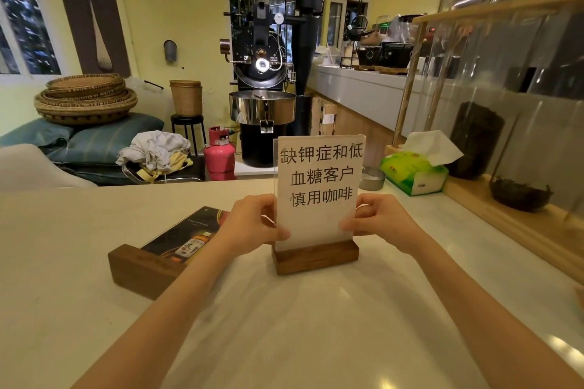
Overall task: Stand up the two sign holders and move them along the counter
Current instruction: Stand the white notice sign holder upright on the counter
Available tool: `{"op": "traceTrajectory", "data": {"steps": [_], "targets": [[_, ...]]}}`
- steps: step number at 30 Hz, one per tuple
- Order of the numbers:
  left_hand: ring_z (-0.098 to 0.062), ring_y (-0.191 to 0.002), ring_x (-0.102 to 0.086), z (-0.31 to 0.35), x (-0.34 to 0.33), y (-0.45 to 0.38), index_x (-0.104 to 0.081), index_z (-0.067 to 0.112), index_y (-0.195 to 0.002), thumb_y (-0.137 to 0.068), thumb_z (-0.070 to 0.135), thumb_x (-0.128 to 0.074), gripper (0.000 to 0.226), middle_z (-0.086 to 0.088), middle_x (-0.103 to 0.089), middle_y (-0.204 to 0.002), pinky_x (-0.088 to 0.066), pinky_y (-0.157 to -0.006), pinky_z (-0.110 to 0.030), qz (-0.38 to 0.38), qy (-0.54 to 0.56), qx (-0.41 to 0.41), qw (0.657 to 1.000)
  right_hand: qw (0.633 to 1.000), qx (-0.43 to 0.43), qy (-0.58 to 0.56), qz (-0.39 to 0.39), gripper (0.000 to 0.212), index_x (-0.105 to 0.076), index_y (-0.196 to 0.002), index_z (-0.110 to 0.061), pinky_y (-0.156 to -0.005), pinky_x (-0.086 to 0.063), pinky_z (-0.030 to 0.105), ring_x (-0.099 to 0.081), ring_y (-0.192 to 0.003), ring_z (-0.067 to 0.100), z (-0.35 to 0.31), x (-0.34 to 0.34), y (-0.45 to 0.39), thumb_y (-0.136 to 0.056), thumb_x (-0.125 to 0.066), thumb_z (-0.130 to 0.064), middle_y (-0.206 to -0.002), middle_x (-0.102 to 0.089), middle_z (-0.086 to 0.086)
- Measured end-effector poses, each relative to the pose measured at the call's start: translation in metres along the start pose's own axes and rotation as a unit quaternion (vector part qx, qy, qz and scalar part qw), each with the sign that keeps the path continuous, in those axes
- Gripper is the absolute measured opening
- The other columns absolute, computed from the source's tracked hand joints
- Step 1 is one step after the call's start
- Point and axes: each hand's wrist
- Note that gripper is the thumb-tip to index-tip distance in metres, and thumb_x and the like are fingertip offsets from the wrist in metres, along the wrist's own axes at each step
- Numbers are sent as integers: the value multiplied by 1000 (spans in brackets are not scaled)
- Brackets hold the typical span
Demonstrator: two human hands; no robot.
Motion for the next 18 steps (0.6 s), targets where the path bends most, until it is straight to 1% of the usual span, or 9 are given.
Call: {"op": "traceTrajectory", "data": {"steps": [2,4,6,8,10,13,15,16,18], "targets": [[-25,-93,-66,1,1,1,-61,10,-111,-70,3,-74,44,-5,-65,-101,-61,-71,-32,-11,-7,-9,1000,1000,-1,7,-6,42,-63,-107,-8,-61,-58,21,-71,-76,10,-1,2,1,-68,-75,-3,-88,-73,1],[-25,-93,-66,1,1,2,-60,11,-113,-70,3,-74,45,-4,-64,-100,-61,-73,-34,-24,-9,-15,1000,1000,-2,15,-12,47,-62,-112,-10,-66,-59,24,-71,-84,16,-1,3,1,-68,-75,-4,-97,-73,6],[-23,-93,-65,2,1,3,-59,11,-114,-72,2,-72,45,3,-62,-94,-60,-75,-33,-38,-8,-12,999,1000,-6,21,-19,50,-61,-115,-13,-71,-59,27,-70,-89,19,-2,3,2,-68,-75,-4,-104,-72,6],[-22,-94,-64,3,1,3,-59,12,-114,-72,2,-72,45,7,-59,-90,-59,-78,-34,-47,-7,-9,999,999,-9,26,-22,52,-60,-117,-15,-73,-59,28,-69,-90,18,-4,3,2,-68,-74,-4,-105,-71,5],[-22,-93,-64,3,1,4,-58,12,-115,-73,2,-71,45,7,-59,-91,-59,-79,-35,-49,-8,-9,999,999,-7,32,-21,53,-60,-117,-15,-72,-59,28,-69,-89,17,-5,3,4,-68,-74,-3,-104,-71,4],[-21,-92,-64,2,2,4,-58,13,-115,-73,3,-71,45,6,-60,-93,-59,-79,-34,-51,-9,-6,999,999,-6,44,-23,52,-59,-118,-16,-67,-59,22,-68,-85,11,-9,3,6,-69,-74,-4,-104,-70,0],[-21,-93,-64,2,2,3,-59,12,-115,-73,4,-71,44,1,-62,-100,-58,-81,-35,-56,-16,-6,998,995,-7,95,-24,50,-60,-117,-16,-69,-58,24,-66,-86,12,-14,2,7,-69,-75,-9,-107,-69,0],[-21,-95,-64,2,2,3,-60,12,-114,-73,5,-72,43,-3,-64,-105,-57,-83,-35,-57,-24,-7,998,989,-12,143,-19,48,-61,-115,-16,-70,-58,26,-66,-85,13,-18,2,7,-69,-76,-15,-106,-69,1],[-21,-100,-63,5,5,4,-60,12,-115,-73,8,-72,43,-6,-66,-114,-55,-89,-35,-64,-53,-4,997,967,-48,250,-8,41,-62,-104,-14,-64,-57,27,-66,-75,14,-29,3,10,-69,-74,-33,-92,-70,1]]}}
Point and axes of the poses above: each hand's wrist, its own y-axis away from the middle knuckle, its own x-axis out of the back of the hand, z = x × y
